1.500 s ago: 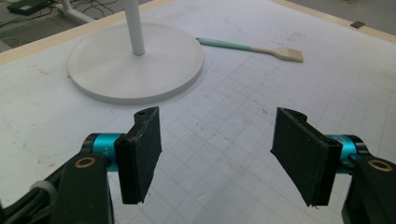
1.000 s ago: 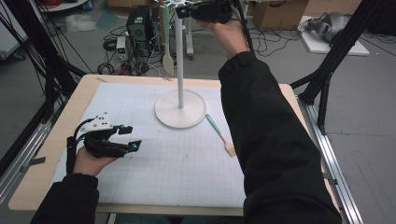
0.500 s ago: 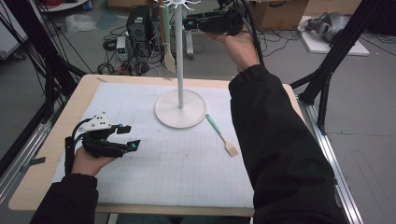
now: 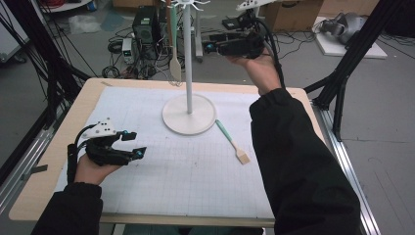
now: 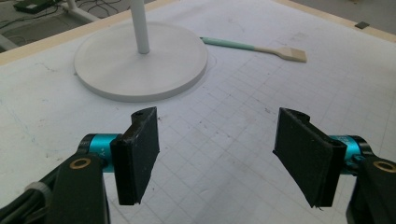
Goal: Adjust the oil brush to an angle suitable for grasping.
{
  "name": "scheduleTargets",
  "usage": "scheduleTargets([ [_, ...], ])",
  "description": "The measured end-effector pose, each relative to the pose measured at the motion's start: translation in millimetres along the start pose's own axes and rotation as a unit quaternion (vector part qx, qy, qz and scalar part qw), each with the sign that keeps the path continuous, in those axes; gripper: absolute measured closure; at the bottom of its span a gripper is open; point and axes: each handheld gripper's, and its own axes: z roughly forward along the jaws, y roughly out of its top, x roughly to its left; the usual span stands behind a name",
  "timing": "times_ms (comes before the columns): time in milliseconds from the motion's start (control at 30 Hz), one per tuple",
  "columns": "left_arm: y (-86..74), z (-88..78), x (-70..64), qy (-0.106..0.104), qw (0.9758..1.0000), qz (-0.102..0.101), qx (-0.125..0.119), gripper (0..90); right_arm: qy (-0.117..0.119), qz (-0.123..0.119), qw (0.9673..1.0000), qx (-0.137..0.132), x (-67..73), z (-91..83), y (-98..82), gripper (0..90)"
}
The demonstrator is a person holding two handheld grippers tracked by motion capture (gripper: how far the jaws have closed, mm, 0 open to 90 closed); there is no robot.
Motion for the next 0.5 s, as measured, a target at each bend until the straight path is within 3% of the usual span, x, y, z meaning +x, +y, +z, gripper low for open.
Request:
scheduleTargets([
  [500, -0.5, 1.1, -2.9, -0.008, 1.0000, -0.001, -0.001, 30.4, -0.002, 0.017, 0.9997, 0.017, 10.4, -13.6, -51.5, 43.3],
])
